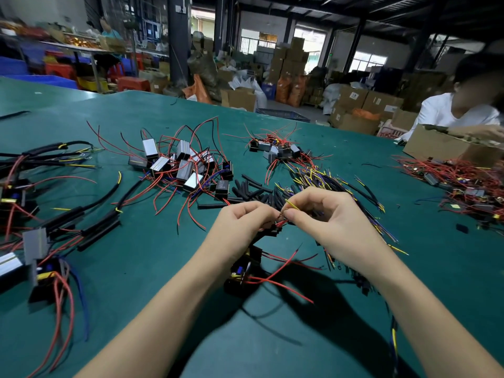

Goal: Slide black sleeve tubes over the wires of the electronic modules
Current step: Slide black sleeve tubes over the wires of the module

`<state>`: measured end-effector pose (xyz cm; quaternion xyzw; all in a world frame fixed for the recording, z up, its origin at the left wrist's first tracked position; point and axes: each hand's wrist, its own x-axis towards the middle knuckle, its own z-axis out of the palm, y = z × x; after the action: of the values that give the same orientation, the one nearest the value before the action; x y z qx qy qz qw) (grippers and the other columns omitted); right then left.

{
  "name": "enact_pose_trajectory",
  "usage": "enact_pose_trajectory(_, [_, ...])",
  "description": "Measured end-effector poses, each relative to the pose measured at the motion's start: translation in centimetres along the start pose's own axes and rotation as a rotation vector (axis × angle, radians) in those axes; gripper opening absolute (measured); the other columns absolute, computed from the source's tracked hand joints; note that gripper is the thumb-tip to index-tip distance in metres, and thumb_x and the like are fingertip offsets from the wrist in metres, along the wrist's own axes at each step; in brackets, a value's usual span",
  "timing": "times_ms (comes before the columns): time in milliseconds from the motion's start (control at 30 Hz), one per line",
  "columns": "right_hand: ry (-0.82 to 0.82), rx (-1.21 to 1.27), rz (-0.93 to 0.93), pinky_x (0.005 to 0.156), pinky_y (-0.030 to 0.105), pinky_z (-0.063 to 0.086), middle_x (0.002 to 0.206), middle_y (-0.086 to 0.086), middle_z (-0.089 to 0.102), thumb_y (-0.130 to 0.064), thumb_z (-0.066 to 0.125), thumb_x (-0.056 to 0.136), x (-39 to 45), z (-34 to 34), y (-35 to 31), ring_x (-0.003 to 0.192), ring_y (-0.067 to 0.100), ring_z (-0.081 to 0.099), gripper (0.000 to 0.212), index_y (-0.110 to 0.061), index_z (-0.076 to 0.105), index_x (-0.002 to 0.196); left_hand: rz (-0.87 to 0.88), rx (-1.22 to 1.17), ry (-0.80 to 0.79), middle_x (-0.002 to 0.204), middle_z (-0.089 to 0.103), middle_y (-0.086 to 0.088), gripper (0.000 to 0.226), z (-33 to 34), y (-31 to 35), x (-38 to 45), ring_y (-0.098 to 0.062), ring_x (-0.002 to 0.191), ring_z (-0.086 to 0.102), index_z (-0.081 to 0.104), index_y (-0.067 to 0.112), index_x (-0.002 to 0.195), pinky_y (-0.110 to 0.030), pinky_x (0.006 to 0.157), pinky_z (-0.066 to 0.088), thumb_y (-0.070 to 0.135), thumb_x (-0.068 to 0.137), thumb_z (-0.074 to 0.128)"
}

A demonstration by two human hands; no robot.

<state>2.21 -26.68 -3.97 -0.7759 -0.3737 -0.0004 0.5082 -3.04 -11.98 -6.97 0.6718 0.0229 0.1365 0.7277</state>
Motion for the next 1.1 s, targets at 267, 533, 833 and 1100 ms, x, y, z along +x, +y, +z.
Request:
enact_pose_trajectory(267, [-0.012,-0.413,-0.346,0.064,0.018,0.038,0.076,0.004,0.058,-0.002,0.063,0.085,0.0,0.1,-0.2,0.069,0.011,0.049,0.005,-0.006,0.064,0.082,-0.22,0.069,-0.022,0.048,0.056,0.01,0.022,-0.4,-0.4,1.1,-0.001,0.048,0.049,0.065,0.021,0.045,-0.027,0.066,0.037,0.026,0.066,0.06])
enact_pose_trajectory(533, [0.046,0.007,0.009,0.058,0.013,0.041,0.066,-0.006,0.059,-0.002,0.06,0.089,0.0,0.5,0.4,0.059,0.003,0.05,0.013,-0.009,0.064,0.08,0.6,0.87,0.232,0.08,0.055,0.017,0.006,-0.3,-0.1,-0.9,-0.002,0.09,0.051,0.063,0.032,0.082,-0.033,0.087,0.02,0.037,0.078,0.061])
enact_pose_trajectory(833, [0.005,0.089,0.072,0.051,0.006,0.034,0.06,-0.011,0.057,-0.004,0.059,0.091,0.0,0.4,0.5,0.051,-0.004,0.046,0.011,-0.008,0.065,0.082,0.769,1.076,0.273,0.077,0.06,0.012,0.007,-0.8,-0.2,-0.8,-0.015,0.082,0.059,0.069,0.026,0.078,-0.037,0.084,0.021,0.031,0.082,0.067])
enact_pose_trajectory(1100, [-0.009,-0.096,-0.033,0.062,0.018,0.045,0.07,-0.006,0.062,-0.004,0.063,0.088,0.0,0.1,0.5,0.062,0.004,0.053,0.01,-0.012,0.064,0.081,0.835,1.182,0.243,0.076,0.06,0.01,0.012,-0.9,-0.2,-0.7,-0.018,0.083,0.061,0.066,0.024,0.078,-0.038,0.086,0.022,0.029,0.086,0.059])
